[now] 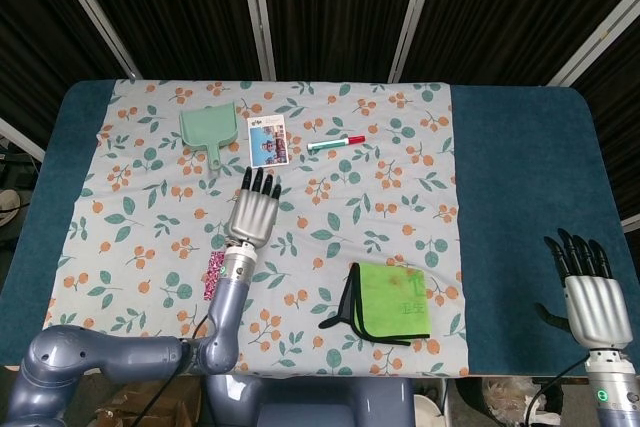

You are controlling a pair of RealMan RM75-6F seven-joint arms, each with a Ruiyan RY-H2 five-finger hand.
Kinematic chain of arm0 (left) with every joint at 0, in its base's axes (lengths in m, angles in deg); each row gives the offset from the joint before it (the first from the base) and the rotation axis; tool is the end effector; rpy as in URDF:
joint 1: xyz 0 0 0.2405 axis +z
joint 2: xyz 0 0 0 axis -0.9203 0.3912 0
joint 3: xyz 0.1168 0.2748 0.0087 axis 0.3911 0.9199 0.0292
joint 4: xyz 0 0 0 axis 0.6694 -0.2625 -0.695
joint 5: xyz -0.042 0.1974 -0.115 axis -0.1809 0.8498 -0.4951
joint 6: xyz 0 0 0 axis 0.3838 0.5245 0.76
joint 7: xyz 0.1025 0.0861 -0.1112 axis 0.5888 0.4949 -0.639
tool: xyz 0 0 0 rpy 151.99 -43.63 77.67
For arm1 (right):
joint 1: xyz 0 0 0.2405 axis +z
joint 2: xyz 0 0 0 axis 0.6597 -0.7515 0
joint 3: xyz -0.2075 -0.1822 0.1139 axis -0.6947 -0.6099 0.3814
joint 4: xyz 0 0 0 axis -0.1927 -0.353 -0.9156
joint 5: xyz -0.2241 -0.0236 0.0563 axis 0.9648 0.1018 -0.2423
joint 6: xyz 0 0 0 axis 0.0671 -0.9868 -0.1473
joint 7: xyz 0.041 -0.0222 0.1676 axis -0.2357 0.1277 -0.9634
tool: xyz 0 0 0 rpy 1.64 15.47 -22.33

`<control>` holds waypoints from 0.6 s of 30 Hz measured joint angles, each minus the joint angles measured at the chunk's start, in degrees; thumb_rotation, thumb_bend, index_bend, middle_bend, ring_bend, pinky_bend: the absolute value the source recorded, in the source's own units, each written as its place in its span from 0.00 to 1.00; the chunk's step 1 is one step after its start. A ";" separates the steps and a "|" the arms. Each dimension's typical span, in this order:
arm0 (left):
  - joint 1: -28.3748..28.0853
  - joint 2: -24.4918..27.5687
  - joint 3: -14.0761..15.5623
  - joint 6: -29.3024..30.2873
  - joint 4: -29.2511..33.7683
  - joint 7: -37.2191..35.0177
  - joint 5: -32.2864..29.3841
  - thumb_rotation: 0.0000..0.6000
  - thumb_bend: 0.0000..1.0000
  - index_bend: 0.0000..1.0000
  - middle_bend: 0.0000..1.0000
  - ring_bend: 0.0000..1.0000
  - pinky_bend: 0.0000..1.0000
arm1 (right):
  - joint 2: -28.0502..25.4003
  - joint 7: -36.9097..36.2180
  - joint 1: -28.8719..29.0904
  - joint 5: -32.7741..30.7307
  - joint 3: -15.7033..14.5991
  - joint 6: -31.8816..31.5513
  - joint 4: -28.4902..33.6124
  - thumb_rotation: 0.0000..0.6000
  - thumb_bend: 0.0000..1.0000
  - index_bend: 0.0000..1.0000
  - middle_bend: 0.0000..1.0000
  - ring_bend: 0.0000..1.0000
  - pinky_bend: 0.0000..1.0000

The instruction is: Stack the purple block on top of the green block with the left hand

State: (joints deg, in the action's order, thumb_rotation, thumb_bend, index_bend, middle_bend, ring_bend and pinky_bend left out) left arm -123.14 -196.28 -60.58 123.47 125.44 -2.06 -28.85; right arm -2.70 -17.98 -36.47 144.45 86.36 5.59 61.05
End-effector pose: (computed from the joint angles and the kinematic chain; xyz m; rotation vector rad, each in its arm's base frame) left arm -0.0772 0.4181 -0.1139 -1.7609 -0.5283 -0.5095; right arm -0.3536 -0.2202 0.1493 1.3784 -0.8657 0.8023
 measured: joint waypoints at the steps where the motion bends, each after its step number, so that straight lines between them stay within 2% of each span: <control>1: 0.25 0.59 0.29 0.03 0.58 -0.30 0.43 1.00 0.42 0.10 0.04 0.00 0.00 | -0.01 -0.02 -0.01 -0.04 0.03 -0.03 0.01 1.00 0.17 0.10 0.05 0.01 0.05; 5: 2.00 3.80 2.11 0.44 3.23 -2.01 2.48 1.00 0.42 0.03 0.03 0.00 0.00 | -0.04 0.02 -0.02 -0.14 0.05 0.00 0.13 1.00 0.17 0.10 0.05 0.01 0.06; 10: 4.10 7.08 4.18 0.67 4.65 -3.81 3.40 1.00 0.42 0.01 0.00 0.00 0.00 | 0.04 0.16 0.02 0.38 -0.19 0.03 0.31 1.00 0.17 0.10 0.05 0.01 0.05; 18: 5.26 6.18 7.51 -2.92 0.06 -6.61 4.77 1.00 0.42 0.00 0.00 0.00 0.00 | 0.29 0.82 0.23 0.22 -0.20 0.33 0.47 1.00 0.17 0.10 0.05 0.01 0.06</control>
State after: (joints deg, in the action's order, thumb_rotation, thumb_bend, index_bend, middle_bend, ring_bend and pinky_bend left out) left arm -117.88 -190.10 -53.08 120.56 125.50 -8.68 -24.08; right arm -2.42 -17.17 -36.24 144.68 86.16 5.92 61.52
